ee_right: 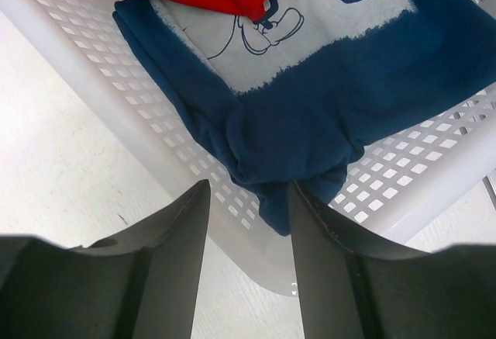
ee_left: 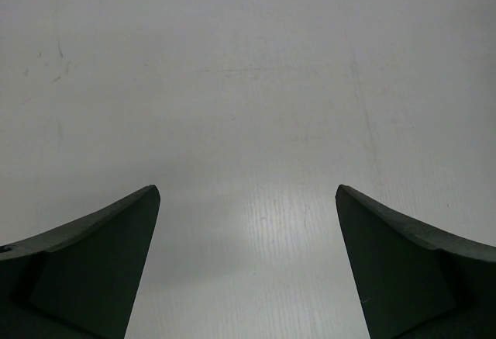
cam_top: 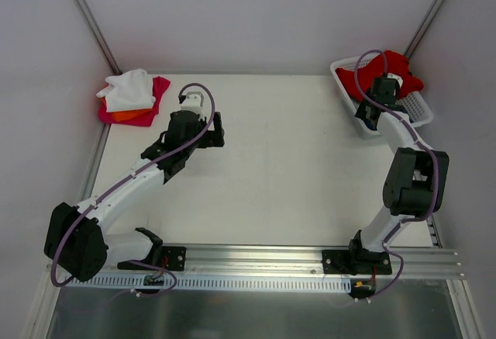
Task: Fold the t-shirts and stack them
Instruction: Grab crumpled tshirt from bin with the right arm
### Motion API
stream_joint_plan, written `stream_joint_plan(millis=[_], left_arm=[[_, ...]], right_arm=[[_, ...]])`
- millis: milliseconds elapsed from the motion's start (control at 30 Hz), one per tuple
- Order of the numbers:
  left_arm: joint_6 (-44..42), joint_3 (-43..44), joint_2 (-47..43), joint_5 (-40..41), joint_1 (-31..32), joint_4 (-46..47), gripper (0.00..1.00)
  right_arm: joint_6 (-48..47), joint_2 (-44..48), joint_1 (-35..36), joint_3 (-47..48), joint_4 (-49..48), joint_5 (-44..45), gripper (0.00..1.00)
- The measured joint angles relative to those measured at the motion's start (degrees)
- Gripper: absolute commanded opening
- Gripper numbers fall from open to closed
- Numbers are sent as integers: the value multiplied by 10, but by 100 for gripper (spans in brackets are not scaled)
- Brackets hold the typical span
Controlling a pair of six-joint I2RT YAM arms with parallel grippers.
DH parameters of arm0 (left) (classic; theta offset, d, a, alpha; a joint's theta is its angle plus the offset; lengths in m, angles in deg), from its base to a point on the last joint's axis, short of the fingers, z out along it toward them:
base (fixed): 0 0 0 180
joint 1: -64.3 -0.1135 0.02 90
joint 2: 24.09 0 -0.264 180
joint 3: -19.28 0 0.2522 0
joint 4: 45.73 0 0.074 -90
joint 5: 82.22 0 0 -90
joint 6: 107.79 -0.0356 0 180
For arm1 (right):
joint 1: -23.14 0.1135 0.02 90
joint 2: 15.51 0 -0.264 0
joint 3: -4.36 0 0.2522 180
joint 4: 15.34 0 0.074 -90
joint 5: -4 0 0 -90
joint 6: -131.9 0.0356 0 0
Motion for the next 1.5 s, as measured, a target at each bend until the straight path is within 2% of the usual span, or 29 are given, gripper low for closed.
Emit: stream_joint_plan(millis=[433, 700, 733, 767, 800, 833, 1267, 1500], left_arm=[[-1, 0, -1, 0, 0, 0, 99], [-1, 0, -1, 0, 0, 0, 99], [-1, 0, -1, 0, 0, 0, 99], [-1, 0, -1, 0, 0, 0, 99], [-1, 0, -1, 0, 0, 0, 99], [-1, 0, -1, 0, 0, 0, 99], [-1, -1, -1, 0, 0, 0, 99], [0, -1, -1, -3, 0, 0, 99]], right_arm=[[0, -26, -14, 0, -26, -7, 47], [11, -51, -36, 0, -31, -32, 23], [12, -52, -36, 0, -32, -34, 18], [14, -52, -36, 0, -32, -35, 8], [13, -52, -36, 0, -32, -37, 3], [14, -52, -36, 0, -32, -39, 0], [17, -49, -35, 0, -31, -53, 0], [12, 16, -18, 10, -13, -52, 0]])
